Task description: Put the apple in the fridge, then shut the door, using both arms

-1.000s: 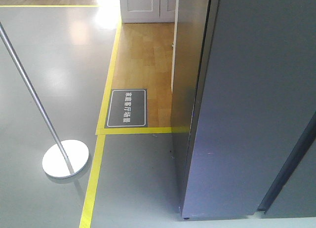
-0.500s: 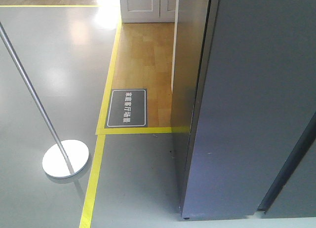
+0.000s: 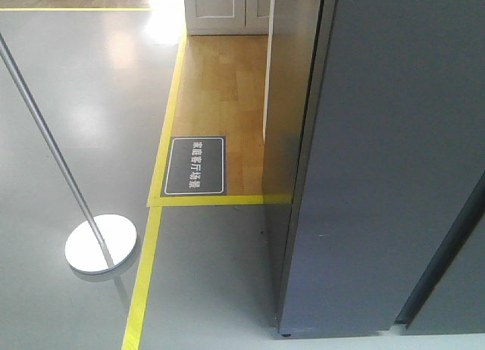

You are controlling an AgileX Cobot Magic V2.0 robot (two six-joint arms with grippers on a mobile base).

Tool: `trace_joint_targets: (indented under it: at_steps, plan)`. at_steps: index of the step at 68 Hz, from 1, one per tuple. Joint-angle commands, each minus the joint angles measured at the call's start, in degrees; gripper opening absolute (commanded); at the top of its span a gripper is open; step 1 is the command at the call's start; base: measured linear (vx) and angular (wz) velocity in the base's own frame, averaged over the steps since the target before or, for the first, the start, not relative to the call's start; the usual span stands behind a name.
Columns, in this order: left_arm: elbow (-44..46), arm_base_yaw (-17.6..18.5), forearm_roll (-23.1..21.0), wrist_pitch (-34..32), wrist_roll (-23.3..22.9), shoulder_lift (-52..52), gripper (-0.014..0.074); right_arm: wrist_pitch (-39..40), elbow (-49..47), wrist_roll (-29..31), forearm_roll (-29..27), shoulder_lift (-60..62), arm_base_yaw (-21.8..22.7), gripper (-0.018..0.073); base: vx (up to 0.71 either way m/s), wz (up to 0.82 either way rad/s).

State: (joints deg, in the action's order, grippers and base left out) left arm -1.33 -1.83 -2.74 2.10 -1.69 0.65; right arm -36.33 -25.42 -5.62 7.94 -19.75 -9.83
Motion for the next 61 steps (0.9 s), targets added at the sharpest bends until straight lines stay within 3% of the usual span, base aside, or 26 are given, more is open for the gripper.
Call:
trace_joint_targets:
  at_steps: [1, 13, 26, 61]
  plan:
    - [-0.8, -0.1, -0.4, -4.4, -0.6, 0.9, -0.0006, 13.7, 5.4, 0.9, 1.9, 5.1, 4.1, -0.0003, 0.00, 0.00]
    - [-0.8, -0.1, -0.4, -4.4, -0.6, 0.9, -0.0006, 26.8, 18.3, 0.8, 2.0, 13.8, 9.3, -0.0003, 0.00, 0.00]
    - [-0.8, -0.1, -0.4, -4.4, -0.6, 0.9, -0.0006, 35.0, 27.6, 0.6, 1.5, 19.6, 9.8, -0.0003, 0.00, 0.00]
    - [-0.8, -0.1, -0.4, -4.4, -0.6, 0.9, -0.0006, 39.8, 27.6, -1.3, -1.4, 20.8, 9.8, -0.0003, 0.00, 0.00]
